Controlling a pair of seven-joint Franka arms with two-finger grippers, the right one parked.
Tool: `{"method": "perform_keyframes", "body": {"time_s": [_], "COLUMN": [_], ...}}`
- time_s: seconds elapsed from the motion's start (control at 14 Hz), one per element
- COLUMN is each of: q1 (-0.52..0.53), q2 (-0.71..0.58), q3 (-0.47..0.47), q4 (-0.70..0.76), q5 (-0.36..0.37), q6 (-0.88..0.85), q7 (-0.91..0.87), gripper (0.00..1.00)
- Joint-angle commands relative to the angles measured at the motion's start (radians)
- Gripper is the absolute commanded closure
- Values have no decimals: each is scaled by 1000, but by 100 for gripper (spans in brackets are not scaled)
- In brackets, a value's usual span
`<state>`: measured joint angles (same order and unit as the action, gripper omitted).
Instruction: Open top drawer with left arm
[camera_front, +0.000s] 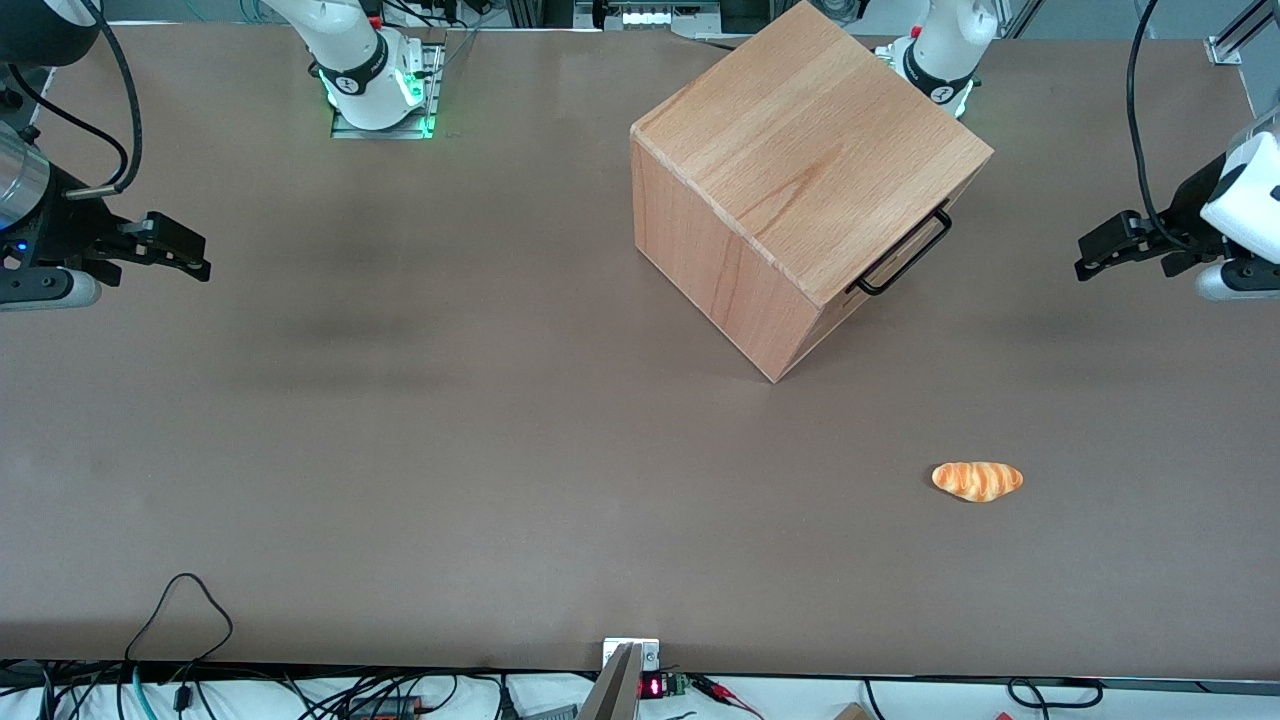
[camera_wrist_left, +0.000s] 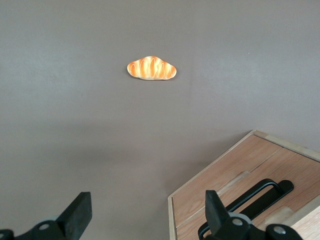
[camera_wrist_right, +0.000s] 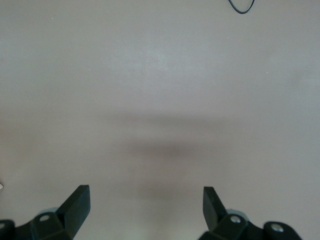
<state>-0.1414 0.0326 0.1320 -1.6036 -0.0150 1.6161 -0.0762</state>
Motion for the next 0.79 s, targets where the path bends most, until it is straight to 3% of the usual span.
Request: {"method": "perform_keyframes", "body": {"time_s": [0.0, 0.21, 0.5, 0.71], "q1": [-1, 6, 3, 3], "q2": [7, 12, 13, 12], "q3": [4, 4, -14, -22], "q4": [-33, -67, -99, -162], "q5": [-14, -28, -39, -141], "q6": [-12, -10, -16, -18], "q7": [80, 252, 286, 331], "gripper": [0, 0, 0, 0]}}
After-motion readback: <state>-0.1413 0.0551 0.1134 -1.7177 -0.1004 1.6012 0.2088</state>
